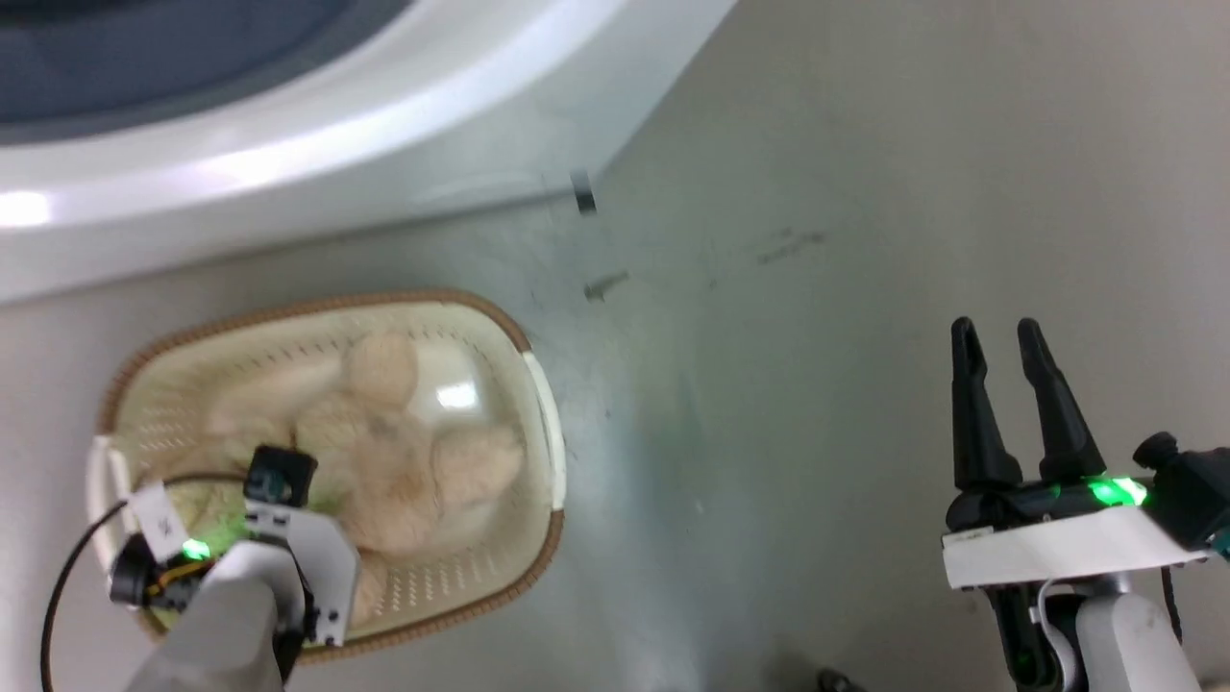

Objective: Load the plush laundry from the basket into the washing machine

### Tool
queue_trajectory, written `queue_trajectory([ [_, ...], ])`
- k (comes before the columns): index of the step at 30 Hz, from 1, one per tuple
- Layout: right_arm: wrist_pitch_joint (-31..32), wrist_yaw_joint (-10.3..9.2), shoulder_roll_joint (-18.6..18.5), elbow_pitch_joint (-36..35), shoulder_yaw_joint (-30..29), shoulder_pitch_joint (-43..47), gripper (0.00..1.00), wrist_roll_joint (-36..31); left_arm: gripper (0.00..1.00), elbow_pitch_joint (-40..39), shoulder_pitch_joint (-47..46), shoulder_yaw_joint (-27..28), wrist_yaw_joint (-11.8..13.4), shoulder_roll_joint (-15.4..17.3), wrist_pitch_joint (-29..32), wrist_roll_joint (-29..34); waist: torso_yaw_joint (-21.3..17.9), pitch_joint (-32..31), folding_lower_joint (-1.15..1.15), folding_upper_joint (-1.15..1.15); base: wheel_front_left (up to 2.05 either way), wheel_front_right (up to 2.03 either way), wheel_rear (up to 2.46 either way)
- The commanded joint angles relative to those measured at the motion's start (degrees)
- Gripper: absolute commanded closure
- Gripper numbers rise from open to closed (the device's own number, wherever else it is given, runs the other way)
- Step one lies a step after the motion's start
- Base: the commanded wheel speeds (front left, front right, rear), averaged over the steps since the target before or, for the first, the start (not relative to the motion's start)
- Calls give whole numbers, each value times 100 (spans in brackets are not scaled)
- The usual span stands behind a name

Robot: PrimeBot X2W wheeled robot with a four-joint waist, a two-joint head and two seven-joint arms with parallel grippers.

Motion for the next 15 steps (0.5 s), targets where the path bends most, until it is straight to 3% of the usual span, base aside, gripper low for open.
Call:
queue_trajectory([
  [1,-24,5,-15,33,-47,137,0,-94,100,-22,157,72,19,-44,-275,-86,202,-572,0,0,0,0,0],
  [9,-24,5,-15,105,-204,470,0,-349,100,-586,588,311,96,-208,-637,-295,531,-1422,0,0,0,0,0],
  [15,-24,5,-15,120,-350,664,0,-435,100,-2383,1417,712,364,-170,-645,-87,782,-1945,0,0,0,0,0],
])
